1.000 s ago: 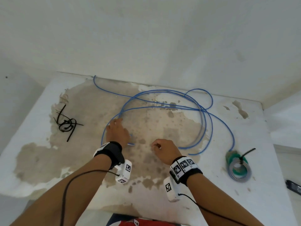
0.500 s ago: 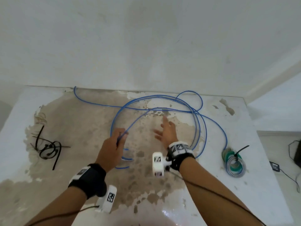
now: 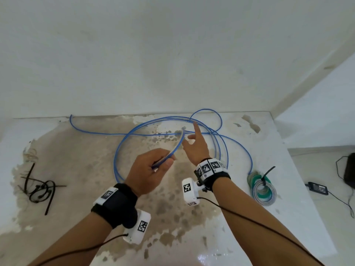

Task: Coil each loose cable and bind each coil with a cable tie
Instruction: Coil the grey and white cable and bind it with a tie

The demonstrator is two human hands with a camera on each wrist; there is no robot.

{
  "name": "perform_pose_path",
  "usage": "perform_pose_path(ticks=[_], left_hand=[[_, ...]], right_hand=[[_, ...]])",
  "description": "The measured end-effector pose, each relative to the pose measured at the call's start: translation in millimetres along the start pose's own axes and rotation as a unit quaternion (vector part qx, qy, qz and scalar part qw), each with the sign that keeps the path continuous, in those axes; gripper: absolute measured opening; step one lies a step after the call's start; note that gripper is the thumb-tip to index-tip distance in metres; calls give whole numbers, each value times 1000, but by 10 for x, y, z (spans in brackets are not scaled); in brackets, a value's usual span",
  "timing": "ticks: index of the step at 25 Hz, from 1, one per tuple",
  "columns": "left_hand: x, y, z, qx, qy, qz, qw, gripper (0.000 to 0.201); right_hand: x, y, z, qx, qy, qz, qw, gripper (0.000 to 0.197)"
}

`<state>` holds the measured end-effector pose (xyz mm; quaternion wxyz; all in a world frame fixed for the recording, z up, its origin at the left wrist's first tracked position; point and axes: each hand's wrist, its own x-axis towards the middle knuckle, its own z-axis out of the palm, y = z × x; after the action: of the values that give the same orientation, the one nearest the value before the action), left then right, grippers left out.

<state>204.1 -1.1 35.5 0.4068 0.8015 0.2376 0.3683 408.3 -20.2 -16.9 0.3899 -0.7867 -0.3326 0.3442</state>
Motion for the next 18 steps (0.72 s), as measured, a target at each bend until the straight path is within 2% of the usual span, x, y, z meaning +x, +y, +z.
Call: perform_pose_path(ticks=[1,3,5,6,8,9,11,13,14,16,18], left_hand=[[69,74,38,-11,-1,14,1000,18],[151,210,86,-22,6,26,999,18],[210,254,152,-13,39,2,999,8],[252,226,200,-1,60,-35,998,9],[378,92,305,11,84,-157,984,21],[455,20,354,11,74,-212,974,27],[608,-22,485,30,14,-244,969,38],[747,40,625,49,-41,-236,970,20],[809,88,665,51,-37,-249,966,16],[894,179,683,52,20,-280,958,22],[910,262,618,46,55,-277,958,26]], right_hand=[[16,0,-52,-20,-1,-34,999,66],[76,-111,-150,-48,-24,-77,996,42],[110,-300,-295,-85,-24,-129,988,29],[116,-410,-398,-94,-23,-154,983,27],[112,-623,-622,-80,-41,-189,978,32],[83,-730,-723,-62,-64,-199,976,34],[-7,-945,-890,-26,-132,-204,970,30],[-81,-1075,-961,24,-195,-205,959,18],[-86,-1081,-981,52,-207,-204,955,12],[-52,-946,-1035,59,-181,-195,962,28],[-4,-668,-1041,-81,-151,-183,968,42]])
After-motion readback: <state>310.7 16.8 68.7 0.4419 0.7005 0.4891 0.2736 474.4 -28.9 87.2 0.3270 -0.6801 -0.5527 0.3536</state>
